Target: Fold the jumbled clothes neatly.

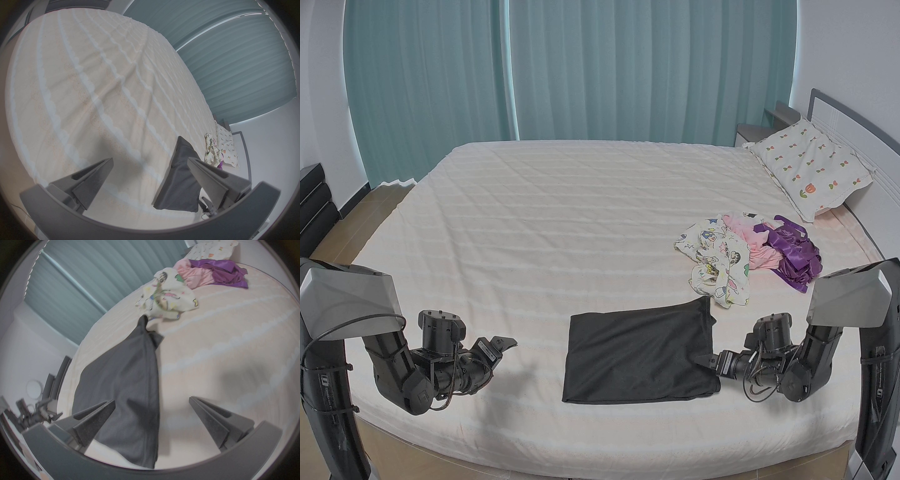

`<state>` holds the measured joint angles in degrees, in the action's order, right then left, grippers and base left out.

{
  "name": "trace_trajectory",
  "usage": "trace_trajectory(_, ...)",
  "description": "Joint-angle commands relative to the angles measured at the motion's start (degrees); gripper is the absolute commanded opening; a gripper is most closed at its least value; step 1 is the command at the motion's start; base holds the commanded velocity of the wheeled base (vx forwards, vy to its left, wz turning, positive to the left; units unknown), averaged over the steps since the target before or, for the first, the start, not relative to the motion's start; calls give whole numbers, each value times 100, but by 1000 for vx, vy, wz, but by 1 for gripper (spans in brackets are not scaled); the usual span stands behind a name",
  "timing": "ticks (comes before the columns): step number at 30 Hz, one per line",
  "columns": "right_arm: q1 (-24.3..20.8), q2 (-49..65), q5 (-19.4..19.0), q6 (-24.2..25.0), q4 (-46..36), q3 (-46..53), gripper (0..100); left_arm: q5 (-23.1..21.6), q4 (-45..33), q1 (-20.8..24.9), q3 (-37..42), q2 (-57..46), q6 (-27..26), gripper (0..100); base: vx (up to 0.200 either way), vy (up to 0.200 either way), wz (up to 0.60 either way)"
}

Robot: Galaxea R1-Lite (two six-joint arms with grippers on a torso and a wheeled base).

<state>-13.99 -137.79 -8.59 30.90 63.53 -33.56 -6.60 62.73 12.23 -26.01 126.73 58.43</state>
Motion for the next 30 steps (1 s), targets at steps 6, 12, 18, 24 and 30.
trace_trajectory(6, -473, 191, -204, -181, 415, 939, 100, 0, 2, -1, 0, 9, 2, 100, 0, 0, 0)
trace_trajectory(12, -481, 33, -99, -190, 424, 965, 0, 0, 2, -1, 0, 9, 2, 100, 0, 0, 0)
trace_trajectory(18, -437, 218, -90, -181, 433, 1264, 0, 0, 2, -1, -9, 9, 2, 100, 0, 0, 0)
trace_trajectory(24, -437, 244, -99, -172, 564, 1528, 0, 0, 2, -1, -9, 9, 2, 100, 0, 0, 0)
trace_trajectory(30, -481, 156, -90, -172, 951, 1695, 100, 0, 2, -1, -9, 9, 2, 100, 0, 0, 0)
